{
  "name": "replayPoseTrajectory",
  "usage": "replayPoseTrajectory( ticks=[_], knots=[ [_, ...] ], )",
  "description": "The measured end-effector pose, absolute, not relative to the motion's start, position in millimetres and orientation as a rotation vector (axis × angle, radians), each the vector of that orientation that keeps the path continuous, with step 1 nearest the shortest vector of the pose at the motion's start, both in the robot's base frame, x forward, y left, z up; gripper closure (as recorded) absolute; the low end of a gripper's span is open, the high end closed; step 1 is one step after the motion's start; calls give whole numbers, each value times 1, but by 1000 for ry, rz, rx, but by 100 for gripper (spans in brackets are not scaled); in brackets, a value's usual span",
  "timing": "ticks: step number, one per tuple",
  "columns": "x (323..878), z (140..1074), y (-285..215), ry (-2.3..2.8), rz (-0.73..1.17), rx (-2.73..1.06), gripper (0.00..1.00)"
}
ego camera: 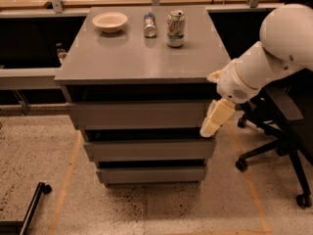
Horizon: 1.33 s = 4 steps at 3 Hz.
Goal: Open top drawer
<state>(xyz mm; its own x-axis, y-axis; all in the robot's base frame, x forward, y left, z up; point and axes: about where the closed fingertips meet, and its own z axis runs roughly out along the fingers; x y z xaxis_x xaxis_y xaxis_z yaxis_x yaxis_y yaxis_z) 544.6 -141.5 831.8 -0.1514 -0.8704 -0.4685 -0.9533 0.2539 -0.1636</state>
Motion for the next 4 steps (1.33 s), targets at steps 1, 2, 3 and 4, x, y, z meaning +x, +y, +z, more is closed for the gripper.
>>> replayPoseTrajectory(
  ticks=[1, 2, 3, 4],
  knots=[
    [558, 803, -133, 2058, 299, -1634, 0],
    [560, 798, -132, 2060, 308, -1632, 0],
    [564, 789, -130, 2070, 303, -1610, 0],
    [581, 775, -126, 2054, 322, -1586, 0]
  ],
)
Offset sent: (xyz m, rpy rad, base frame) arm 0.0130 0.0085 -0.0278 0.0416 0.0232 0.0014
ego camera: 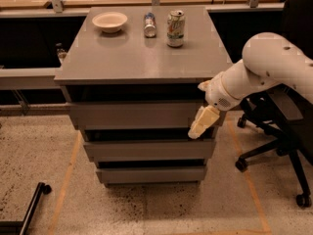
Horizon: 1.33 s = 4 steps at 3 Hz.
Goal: Open top drawer
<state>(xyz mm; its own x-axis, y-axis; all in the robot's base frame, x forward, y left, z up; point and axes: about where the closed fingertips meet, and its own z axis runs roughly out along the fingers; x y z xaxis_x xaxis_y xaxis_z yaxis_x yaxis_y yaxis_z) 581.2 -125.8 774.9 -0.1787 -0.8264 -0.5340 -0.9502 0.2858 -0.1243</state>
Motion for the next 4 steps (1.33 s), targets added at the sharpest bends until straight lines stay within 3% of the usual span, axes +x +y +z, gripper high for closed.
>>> replayPoseTrajectory(
  ticks=[3, 4],
  knots=[
    [639, 702, -134, 2072, 459, -1418, 0],
    [651, 682, -132, 2076, 498, -1395, 13]
  ],
)
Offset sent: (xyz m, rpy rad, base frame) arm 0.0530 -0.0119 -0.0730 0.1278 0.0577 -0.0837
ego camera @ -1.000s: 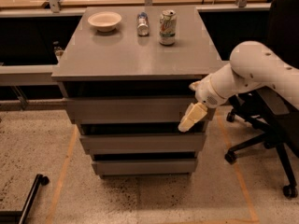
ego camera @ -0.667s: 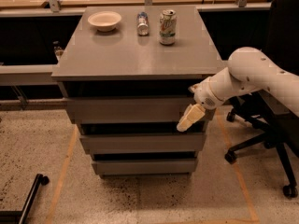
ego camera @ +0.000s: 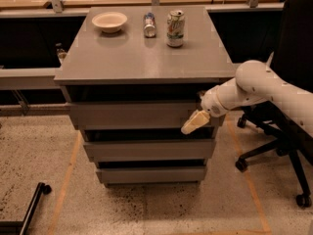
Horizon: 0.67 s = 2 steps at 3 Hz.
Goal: Open top drawer
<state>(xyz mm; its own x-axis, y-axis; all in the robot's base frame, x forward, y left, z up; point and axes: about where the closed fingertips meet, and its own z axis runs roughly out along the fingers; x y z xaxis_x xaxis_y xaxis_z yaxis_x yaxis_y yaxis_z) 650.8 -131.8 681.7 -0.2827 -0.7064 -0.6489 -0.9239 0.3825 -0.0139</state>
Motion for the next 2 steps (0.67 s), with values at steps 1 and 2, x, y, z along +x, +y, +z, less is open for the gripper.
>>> replayPoseTrajectory(
  ticks=[1, 2],
  knots=[
    [641, 673, -129, 2087, 529, -1413, 32],
    [641, 684, -129, 2087, 529, -1413, 63]
  ],
)
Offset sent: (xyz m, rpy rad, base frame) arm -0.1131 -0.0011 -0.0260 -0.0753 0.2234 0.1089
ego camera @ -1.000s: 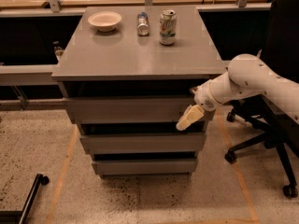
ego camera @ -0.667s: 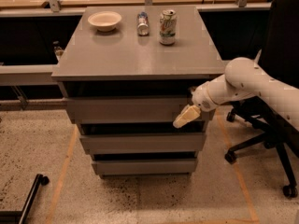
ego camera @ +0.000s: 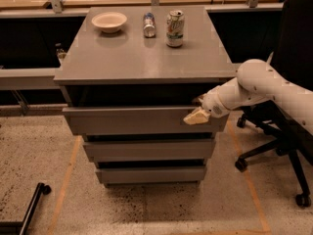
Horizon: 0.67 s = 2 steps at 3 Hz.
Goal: Open top drawer
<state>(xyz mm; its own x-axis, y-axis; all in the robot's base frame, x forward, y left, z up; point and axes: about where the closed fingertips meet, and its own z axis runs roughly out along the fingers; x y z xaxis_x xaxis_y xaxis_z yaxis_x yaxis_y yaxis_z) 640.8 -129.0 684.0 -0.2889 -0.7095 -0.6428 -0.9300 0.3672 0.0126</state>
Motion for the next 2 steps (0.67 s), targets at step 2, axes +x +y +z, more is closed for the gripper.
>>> replayPoseTrajectory(
  ticks=[2],
  knots=[
    [641, 694, -129, 2087, 529, -1413, 100]
  ],
)
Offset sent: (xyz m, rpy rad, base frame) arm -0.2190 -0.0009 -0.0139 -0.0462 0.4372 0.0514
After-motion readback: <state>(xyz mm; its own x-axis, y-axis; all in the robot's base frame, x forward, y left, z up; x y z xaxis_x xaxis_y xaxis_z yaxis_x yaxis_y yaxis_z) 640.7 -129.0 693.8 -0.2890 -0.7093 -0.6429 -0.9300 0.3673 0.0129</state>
